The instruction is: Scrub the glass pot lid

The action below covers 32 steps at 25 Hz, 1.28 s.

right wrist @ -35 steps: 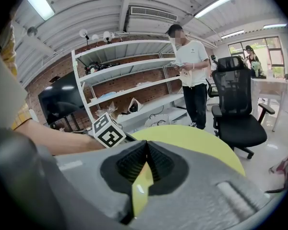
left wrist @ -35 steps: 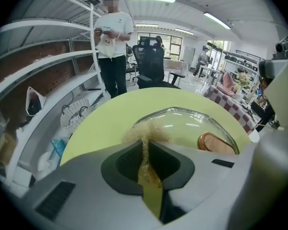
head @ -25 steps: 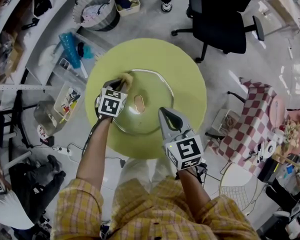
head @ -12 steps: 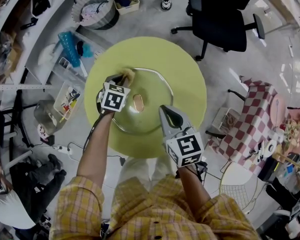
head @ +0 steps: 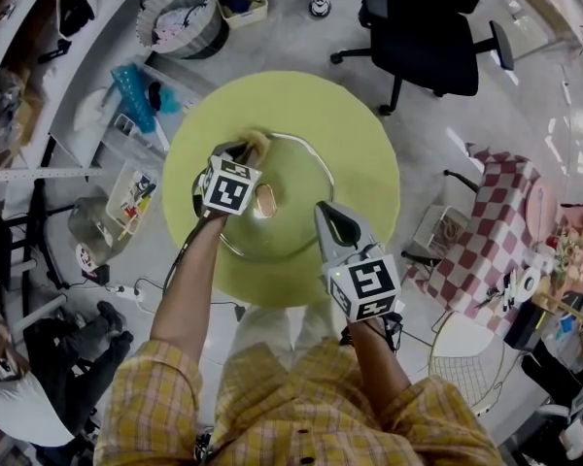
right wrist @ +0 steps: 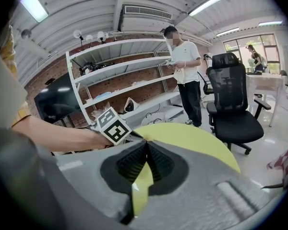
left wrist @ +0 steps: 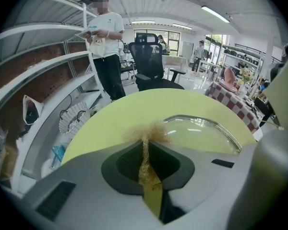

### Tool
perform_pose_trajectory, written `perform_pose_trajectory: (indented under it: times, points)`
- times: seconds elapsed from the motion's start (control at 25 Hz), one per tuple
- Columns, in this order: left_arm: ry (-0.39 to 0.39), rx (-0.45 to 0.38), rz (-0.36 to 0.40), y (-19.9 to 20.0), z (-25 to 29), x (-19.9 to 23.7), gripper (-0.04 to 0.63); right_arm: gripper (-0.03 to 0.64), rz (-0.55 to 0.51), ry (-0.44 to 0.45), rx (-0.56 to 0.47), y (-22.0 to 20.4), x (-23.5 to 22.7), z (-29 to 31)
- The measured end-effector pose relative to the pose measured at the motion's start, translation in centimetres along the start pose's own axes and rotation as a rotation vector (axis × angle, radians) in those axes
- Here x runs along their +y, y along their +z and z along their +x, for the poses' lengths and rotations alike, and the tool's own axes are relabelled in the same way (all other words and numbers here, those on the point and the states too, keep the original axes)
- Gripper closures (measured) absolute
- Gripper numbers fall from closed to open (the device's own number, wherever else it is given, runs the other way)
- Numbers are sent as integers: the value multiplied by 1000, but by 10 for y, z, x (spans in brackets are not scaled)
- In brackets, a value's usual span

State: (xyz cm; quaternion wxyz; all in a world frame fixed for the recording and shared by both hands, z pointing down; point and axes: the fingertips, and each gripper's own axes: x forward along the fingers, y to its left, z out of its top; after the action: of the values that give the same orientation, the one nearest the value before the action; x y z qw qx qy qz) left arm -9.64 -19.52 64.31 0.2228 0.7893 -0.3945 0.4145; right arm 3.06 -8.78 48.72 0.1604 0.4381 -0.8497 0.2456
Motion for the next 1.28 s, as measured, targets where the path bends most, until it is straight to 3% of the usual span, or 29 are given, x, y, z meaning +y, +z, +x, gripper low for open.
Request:
perform_pose_trajectory:
  times: [0.8,1.08,1.28]
  points:
    - [-91,55,102,24,14,-49,558,618,10,-8,-27,5,-14,-12]
    - [-118,93,177,27,19,-64,558,618,44,-8,-37,6,-22,-18]
    - [-139,106,181,31,23,-82,558,618,39,2,-37,5,-24,-23]
